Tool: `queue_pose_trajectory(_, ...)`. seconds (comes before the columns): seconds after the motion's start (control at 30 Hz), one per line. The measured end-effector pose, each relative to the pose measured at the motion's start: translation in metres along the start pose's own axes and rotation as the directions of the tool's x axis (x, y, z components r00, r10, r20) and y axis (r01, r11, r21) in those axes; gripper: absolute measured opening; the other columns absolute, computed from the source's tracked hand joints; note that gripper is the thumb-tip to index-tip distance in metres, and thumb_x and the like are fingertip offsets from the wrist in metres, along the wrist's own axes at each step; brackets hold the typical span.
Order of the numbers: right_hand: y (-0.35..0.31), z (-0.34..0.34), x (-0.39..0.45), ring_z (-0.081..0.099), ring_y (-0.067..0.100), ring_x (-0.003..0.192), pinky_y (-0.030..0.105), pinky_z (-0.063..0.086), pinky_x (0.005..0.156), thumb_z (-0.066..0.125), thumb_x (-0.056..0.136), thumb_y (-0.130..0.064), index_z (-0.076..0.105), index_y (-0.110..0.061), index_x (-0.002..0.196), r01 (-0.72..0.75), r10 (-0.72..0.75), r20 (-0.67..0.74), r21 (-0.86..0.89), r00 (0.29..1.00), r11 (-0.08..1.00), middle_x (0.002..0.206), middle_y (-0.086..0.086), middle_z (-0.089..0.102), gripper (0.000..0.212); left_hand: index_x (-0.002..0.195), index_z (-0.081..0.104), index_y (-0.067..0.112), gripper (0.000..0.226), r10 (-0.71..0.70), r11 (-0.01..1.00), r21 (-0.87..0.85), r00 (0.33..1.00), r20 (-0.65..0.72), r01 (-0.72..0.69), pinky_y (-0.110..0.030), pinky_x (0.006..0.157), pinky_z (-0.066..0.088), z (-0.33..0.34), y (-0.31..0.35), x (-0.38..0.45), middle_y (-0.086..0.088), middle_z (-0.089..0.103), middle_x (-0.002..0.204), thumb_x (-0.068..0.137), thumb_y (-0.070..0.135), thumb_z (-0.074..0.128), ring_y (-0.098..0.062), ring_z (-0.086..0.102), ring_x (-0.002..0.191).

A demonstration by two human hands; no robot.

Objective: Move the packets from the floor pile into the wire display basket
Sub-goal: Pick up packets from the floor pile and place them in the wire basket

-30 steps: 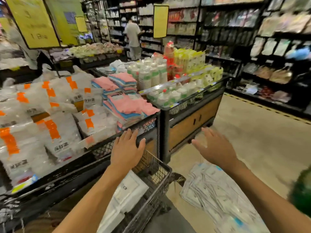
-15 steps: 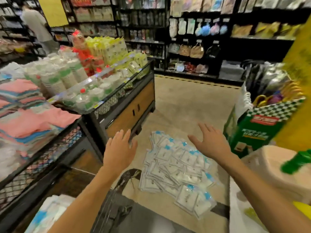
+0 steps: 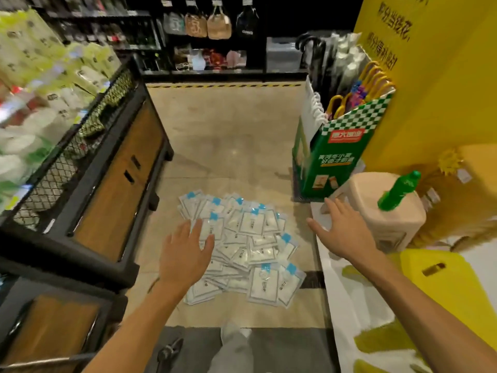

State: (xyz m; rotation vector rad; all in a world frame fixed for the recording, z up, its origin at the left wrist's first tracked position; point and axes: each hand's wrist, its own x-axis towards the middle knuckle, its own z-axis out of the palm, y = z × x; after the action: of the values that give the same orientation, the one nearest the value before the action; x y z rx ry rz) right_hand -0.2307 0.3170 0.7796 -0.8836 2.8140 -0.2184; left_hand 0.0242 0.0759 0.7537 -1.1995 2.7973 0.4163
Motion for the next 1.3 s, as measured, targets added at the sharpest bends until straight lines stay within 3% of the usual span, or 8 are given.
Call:
queue_pose_trajectory(0.1, 0.011, 0.023, 0.023, 0.04, 0.027, 0.147, 0.05, 0.037, 0.119, 0.024, 0.088, -0.088, 0.034, -0.023, 0.157, -0.074, 0.074, 0.014, -0.011, 0.997, 0.997, 0.162, 0.004, 0.041, 0.095, 0.162, 0.024, 0.022, 0.072, 0.056, 0.998, -0.001, 0.997, 0.054, -0.056, -0.047, 0.12, 0.029, 0.021, 0.0, 0.039, -0.009, 0.031, 0.165, 0.103, 0.062, 0.02, -0.028, 0.031, 0.15)
queue_pose_trajectory(0.3, 0.028, 0.076, 0.059, 0.033, 0.028, 0.151, 0.044, 0.029, 0.121, 0.039, 0.097, -0.075, 0.026, -0.02, 0.161, -0.203, 0.206, 0.074, -0.046, 0.976, 0.978, 0.166, 0.007, 0.032, 0.086, 0.163, 0.015, 0.021, 0.075, 0.094, 0.994, 0.035, 0.983, 0.158, -0.101, -0.045, 0.126, 0.016, 0.084, 0.007, 0.106, -0.004, 0.016, 0.17, 0.103, 0.064, 0.015, -0.022, 0.015, 0.157)
queue_pose_trajectory(0.5, 0.062, 0.186, 0.096, 0.031, 0.029, 0.152, 0.04, 0.028, 0.122, 0.048, 0.096, -0.067, 0.027, -0.013, 0.161, -0.297, 0.286, 0.18, 0.036, 0.941, 0.954, 0.166, 0.012, 0.032, 0.087, 0.164, 0.009, 0.021, 0.083, 0.084, 0.993, 0.061, 0.962, 0.259, -0.103, -0.044, 0.128, 0.006, 0.201, 0.009, 0.15, -0.003, 0.007, 0.171, 0.094, 0.066, 0.006, -0.02, 0.007, 0.158)
queue_pose_trajectory(0.73, 0.127, 0.378, 0.131, 0.014, 0.031, 0.158, 0.042, 0.016, 0.128, 0.039, 0.092, -0.077, 0.009, -0.02, 0.165, -0.403, 0.381, 0.217, 0.067, 0.899, 0.913, 0.171, 0.014, 0.018, 0.097, 0.163, -0.003, 0.025, 0.083, 0.09, 0.99, 0.073, 0.936, 0.339, -0.122, -0.041, 0.128, -0.005, 0.392, 0.005, 0.202, 0.002, -0.008, 0.169, 0.091, 0.067, -0.001, -0.015, -0.004, 0.157)
queue_pose_trajectory(0.9, 0.166, 0.523, 0.141, 0.014, 0.03, 0.158, 0.045, 0.019, 0.128, 0.037, 0.092, -0.079, 0.005, -0.02, 0.165, -0.433, 0.407, 0.271, 0.044, 0.872, 0.9, 0.171, 0.013, 0.015, 0.099, 0.163, 0.002, 0.021, 0.081, 0.084, 0.988, 0.09, 0.92, 0.382, -0.127, -0.043, 0.128, -0.002, 0.537, -0.014, 0.223, -0.001, -0.003, 0.171, 0.095, 0.065, 0.006, -0.016, -0.001, 0.158)
queue_pose_trajectory(1.07, 0.192, 0.66, 0.144, 0.014, 0.031, 0.158, 0.044, 0.017, 0.128, 0.041, 0.091, -0.08, 0.001, -0.019, 0.165, -0.476, 0.435, 0.307, 0.069, 0.846, 0.877, 0.171, 0.017, 0.011, 0.104, 0.163, 0.0, 0.019, 0.086, 0.053, 0.981, 0.142, 0.894, 0.445, -0.129, -0.043, 0.127, -0.007, 0.674, -0.042, 0.228, -0.001, -0.009, 0.171, 0.092, 0.066, -0.002, -0.015, -0.009, 0.157)
queue_pose_trajectory(1.2, 0.211, 0.763, 0.148, 0.009, 0.031, 0.159, 0.044, 0.014, 0.129, 0.043, 0.089, -0.083, -0.001, -0.009, 0.164, -0.503, 0.462, 0.309, 0.066, 0.832, 0.862, 0.171, 0.019, 0.005, 0.114, 0.164, 0.007, 0.015, 0.091, 0.095, 0.962, 0.194, 0.904, 0.417, -0.19, -0.044, 0.125, -0.015, 0.775, -0.066, 0.229, -0.006, -0.007, 0.171, 0.092, 0.07, -0.004, -0.019, -0.014, 0.157)
queue_pose_trajectory(1.3, 0.219, 0.831, 0.152, -0.004, 0.027, 0.159, 0.042, 0.005, 0.13, 0.044, 0.082, -0.089, -0.007, -0.003, 0.162, -0.592, 0.536, 0.338, 0.081, 0.773, 0.802, 0.172, 0.018, -0.007, 0.128, 0.162, 0.011, 0.006, 0.097, 0.117, 0.963, 0.185, 0.923, 0.367, -0.196, -0.049, 0.126, -0.01, 0.839, -0.083, 0.237, -0.011, -0.007, 0.17, 0.094, 0.074, 0.004, -0.024, -0.013, 0.157)
